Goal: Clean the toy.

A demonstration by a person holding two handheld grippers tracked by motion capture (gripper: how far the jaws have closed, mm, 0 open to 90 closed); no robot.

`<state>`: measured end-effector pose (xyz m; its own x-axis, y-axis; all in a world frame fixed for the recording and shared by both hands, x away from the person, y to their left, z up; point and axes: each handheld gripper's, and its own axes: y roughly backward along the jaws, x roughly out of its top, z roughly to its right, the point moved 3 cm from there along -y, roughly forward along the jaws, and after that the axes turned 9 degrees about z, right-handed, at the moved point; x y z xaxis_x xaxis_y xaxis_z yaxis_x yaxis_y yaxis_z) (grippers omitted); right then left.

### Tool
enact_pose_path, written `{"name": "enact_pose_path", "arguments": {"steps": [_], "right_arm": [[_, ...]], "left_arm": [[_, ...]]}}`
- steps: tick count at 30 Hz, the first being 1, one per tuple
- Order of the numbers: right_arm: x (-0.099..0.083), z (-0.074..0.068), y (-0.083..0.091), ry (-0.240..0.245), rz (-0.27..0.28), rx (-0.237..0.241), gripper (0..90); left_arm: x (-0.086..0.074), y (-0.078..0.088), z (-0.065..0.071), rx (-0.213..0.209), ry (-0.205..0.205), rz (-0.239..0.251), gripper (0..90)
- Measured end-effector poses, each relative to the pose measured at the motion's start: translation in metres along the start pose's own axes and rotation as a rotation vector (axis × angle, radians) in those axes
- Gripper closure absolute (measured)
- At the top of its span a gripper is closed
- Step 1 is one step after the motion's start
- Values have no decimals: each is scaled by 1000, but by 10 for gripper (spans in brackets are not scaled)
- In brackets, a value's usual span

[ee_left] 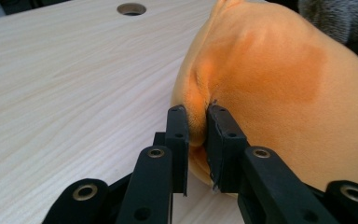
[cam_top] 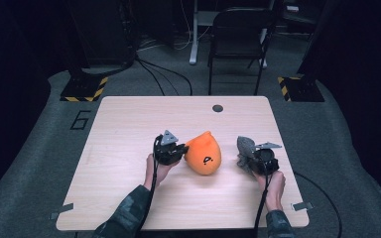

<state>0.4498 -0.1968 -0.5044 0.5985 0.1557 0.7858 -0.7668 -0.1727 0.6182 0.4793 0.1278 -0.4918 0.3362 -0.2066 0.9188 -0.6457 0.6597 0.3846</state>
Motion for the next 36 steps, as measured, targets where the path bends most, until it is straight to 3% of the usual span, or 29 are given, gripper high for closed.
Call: {"name": "enact_pose_path", "arguments": {"steps": [2,8,14,20,22,24,27,32,36], "right_arm": [[-1,1,-1,-6,5,0,646],[-7,1,-6,4,-22,-9,589],[-7,3,-5,1,-28,-28,400],[-1,5,10,3,3,-12,272],[1,5,18,-13,19,15,146],[3,6,24,-11,39,33,143],[3,7,31,-6,64,59,119],[-4,12,39,-15,60,74,50],[-12,20,48,-21,64,77,21]], "left_arm": [[-3,-3,-6,15,34,-7,789],[-6,-6,-15,57,31,-22,733],[-3,-5,-22,98,34,-30,487],[-1,1,-27,104,45,-32,356],[0,5,-28,111,39,-38,323],[2,8,-28,120,29,-61,280],[3,15,-29,124,28,-53,232],[0,34,-33,141,23,-57,157],[-8,49,-36,150,33,-63,152]]}}
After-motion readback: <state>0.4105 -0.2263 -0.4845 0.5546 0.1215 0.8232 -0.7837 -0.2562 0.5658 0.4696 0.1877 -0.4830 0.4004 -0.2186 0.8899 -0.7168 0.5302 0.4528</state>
